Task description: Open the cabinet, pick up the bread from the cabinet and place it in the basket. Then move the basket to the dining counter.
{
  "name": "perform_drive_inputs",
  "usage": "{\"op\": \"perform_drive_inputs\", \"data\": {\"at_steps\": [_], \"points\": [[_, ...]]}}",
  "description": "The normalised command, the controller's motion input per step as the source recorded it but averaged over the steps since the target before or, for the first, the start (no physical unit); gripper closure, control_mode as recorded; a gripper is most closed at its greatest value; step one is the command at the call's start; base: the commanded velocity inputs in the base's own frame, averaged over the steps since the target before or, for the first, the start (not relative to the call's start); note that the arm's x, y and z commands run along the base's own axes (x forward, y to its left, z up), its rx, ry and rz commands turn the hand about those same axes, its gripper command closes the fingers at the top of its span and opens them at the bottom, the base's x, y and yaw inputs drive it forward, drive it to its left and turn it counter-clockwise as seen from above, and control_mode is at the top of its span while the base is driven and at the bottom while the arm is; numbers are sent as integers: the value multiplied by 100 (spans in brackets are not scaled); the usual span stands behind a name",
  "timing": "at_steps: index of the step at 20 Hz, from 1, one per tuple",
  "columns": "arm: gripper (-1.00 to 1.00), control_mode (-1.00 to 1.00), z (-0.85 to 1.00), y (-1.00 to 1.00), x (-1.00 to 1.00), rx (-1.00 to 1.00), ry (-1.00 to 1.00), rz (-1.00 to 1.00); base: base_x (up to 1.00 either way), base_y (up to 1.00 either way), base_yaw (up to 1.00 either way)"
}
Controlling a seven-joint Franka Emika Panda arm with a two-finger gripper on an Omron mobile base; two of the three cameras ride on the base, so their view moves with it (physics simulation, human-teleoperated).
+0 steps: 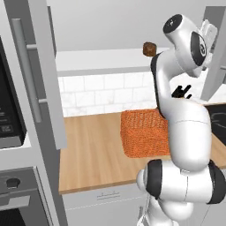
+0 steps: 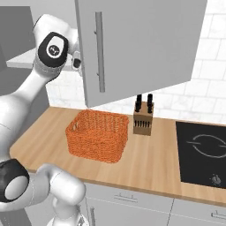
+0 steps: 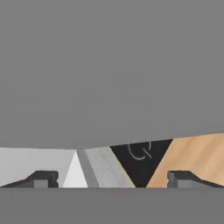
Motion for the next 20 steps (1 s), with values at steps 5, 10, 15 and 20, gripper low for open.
{"op": "perform_drive_inputs", "data": {"at_steps": [5,10,15,20], "points": [[-100,-100,-18,-61,-3,19,-22,-48,0,0,0],[-100,-100,-17,-68,-16,15,-18,-48,0,0,0],[-100,-100,-15,-63,-7,14,-22,-44,0,0,0],[-100,-100,-22,49,20,21,-33,-15,0,0,0]]}}
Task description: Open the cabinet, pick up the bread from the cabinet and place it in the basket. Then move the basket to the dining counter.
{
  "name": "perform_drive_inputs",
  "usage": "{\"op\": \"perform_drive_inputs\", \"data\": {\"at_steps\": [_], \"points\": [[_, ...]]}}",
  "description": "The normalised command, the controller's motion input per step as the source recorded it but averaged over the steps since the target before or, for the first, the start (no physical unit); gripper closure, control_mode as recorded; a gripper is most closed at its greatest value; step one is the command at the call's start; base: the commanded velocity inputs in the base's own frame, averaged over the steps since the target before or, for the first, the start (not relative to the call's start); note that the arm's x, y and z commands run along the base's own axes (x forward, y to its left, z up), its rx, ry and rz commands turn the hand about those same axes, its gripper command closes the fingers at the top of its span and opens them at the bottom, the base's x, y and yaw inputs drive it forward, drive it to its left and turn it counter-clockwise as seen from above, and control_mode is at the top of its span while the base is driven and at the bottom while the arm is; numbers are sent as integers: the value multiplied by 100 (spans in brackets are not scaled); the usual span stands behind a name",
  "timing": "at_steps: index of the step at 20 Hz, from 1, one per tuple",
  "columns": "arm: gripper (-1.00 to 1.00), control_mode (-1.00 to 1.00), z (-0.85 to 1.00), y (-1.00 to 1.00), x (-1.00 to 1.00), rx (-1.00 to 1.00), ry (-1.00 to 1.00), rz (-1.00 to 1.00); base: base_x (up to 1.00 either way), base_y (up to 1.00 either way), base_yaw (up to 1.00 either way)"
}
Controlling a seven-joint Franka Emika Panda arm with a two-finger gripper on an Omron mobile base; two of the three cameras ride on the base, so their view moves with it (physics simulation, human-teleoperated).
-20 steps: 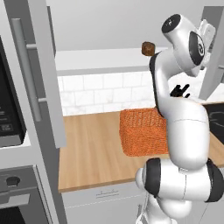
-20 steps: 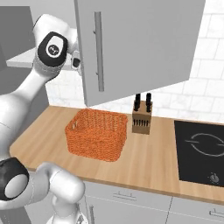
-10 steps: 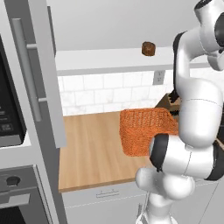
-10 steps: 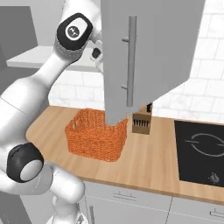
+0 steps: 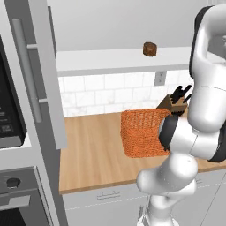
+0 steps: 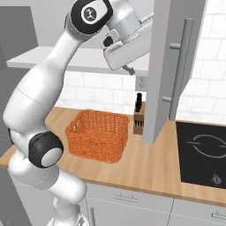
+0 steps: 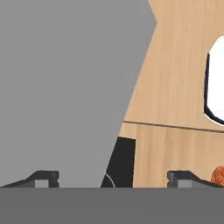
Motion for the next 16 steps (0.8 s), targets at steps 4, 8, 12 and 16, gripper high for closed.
{"op": "perform_drive_inputs", "data": {"at_steps": [4,8,12,16], "points": [[-100,-100,-37,100,18,10,-32,-2,0,0,0],[-100,-100,-46,100,22,3,-15,0,0,0,0],[-100,-100,-73,100,0,-1,-4,14,0,0,0],[-100,-100,-99,77,12,-9,-13,26,0,0,0]]}}
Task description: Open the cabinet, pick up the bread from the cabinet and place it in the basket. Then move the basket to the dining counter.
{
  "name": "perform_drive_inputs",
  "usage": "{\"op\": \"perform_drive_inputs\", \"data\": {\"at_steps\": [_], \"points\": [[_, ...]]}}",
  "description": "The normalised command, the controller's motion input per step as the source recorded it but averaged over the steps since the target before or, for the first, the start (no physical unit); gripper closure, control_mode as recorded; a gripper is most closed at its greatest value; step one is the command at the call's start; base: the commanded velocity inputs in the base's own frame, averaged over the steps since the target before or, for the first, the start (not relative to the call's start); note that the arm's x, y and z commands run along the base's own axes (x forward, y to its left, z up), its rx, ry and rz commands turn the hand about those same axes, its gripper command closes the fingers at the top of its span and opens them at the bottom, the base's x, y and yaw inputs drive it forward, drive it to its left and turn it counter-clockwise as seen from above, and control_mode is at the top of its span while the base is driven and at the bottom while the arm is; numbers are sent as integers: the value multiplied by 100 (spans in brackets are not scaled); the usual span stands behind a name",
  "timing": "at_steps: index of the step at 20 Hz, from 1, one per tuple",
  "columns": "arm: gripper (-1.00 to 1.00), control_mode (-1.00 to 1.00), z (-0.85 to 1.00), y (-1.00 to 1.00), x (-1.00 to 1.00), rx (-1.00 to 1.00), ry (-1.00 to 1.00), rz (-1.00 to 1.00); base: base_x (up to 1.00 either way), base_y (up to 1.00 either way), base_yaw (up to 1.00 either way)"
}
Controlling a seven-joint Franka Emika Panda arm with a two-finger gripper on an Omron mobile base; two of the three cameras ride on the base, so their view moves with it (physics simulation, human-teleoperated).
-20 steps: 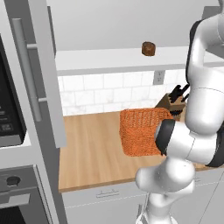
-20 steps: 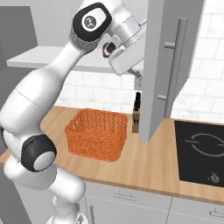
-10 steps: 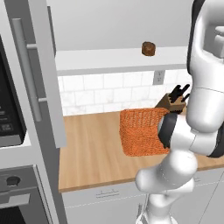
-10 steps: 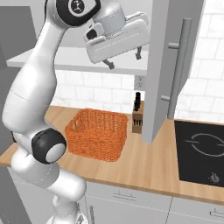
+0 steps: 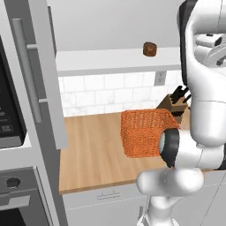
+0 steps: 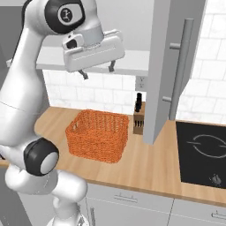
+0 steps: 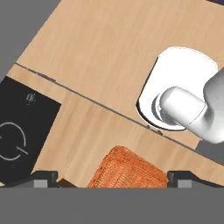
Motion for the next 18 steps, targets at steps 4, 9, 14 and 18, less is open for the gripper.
{"op": "perform_drive_inputs", "data": {"at_steps": [4,9,14,18], "points": [[-100,-100,-66,37,33,-11,-18,36,0,0,0],[-100,-100,-3,1,23,-24,-3,51,0,0,0],[-100,-100,28,0,15,-36,12,59,0,0,0],[-100,-100,26,-2,5,-44,23,64,0,0,0]]}}
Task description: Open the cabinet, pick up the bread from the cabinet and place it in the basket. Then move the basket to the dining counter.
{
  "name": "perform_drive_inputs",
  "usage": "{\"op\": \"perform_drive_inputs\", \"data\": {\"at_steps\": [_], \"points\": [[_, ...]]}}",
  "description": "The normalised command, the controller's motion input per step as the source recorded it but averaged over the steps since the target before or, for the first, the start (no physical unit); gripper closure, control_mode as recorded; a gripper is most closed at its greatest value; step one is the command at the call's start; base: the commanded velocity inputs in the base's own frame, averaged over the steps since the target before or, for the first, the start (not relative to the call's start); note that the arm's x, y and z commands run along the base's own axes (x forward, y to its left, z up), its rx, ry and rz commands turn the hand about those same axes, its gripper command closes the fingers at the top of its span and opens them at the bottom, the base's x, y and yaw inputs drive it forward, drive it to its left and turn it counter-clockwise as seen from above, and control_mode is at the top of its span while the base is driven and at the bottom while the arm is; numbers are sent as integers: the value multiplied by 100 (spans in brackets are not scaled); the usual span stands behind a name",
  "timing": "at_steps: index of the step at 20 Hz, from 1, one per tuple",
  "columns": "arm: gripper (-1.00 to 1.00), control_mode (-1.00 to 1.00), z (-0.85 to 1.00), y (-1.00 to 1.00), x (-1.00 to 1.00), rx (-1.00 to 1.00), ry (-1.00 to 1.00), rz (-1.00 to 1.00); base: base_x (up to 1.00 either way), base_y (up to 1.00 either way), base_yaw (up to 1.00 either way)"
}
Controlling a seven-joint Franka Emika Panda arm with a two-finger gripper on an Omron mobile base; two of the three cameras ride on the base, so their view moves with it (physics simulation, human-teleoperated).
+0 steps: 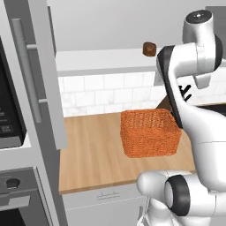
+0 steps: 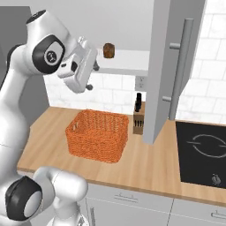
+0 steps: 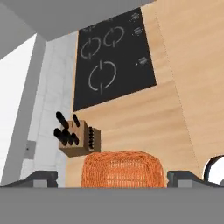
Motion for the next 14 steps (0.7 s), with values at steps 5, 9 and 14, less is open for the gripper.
{"op": "perform_drive_inputs", "data": {"at_steps": [5,9,14], "points": [[-100,-100,7,-16,10,-32,18,73,0,0,0],[-100,-100,5,-4,0,-32,23,74,0,0,0],[-100,-100,32,-6,8,-23,22,73,0,0,0]]}}
